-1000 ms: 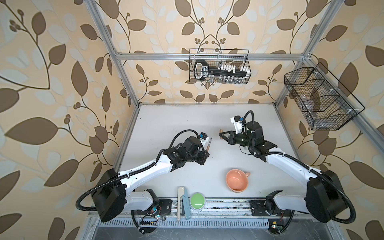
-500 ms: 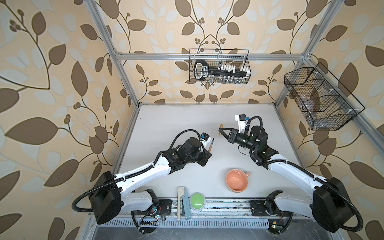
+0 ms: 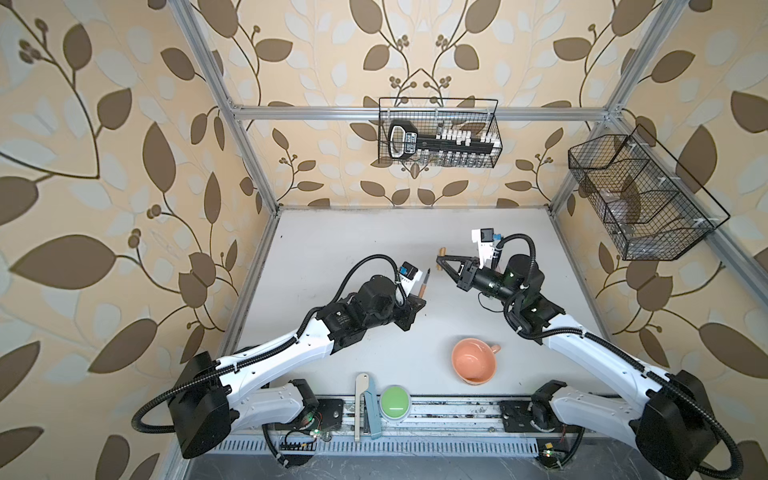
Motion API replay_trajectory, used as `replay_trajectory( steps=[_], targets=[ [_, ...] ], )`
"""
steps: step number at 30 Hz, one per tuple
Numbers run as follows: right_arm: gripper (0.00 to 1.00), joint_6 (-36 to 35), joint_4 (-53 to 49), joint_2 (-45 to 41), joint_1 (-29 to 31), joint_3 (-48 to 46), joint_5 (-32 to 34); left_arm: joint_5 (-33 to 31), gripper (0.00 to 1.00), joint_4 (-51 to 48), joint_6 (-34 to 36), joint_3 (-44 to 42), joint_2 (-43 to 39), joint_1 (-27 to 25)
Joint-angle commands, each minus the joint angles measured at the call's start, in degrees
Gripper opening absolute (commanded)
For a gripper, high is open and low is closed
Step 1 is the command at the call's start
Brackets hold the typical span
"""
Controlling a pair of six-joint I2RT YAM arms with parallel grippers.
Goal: Insert the pens into the pen caps
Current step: 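Lift the orange cap with the right gripper toward the pen nib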
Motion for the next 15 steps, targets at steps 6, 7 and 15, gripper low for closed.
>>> replay_trajectory(
  steps=[6, 7, 15],
  targets=[
    [0.06, -3.4, -0.6, -0.52, 0.27, 4.6, -1.91, 4.45, 0.04, 4.73, 1.72, 0.79, -2.54, -0.49],
    [0.06, -3.39, -0.52, -0.46, 0.35, 4.73, -1.92, 4.57, 0.04, 4.22, 1.68, 1.03, -2.63, -0.49],
    [0.05, -2.79, 1.49, 1.59, 1.75, 5.52, -2.44, 4.74, 0.04, 3.12, 1.38, 1.26, -3.33, -0.49]
  ],
)
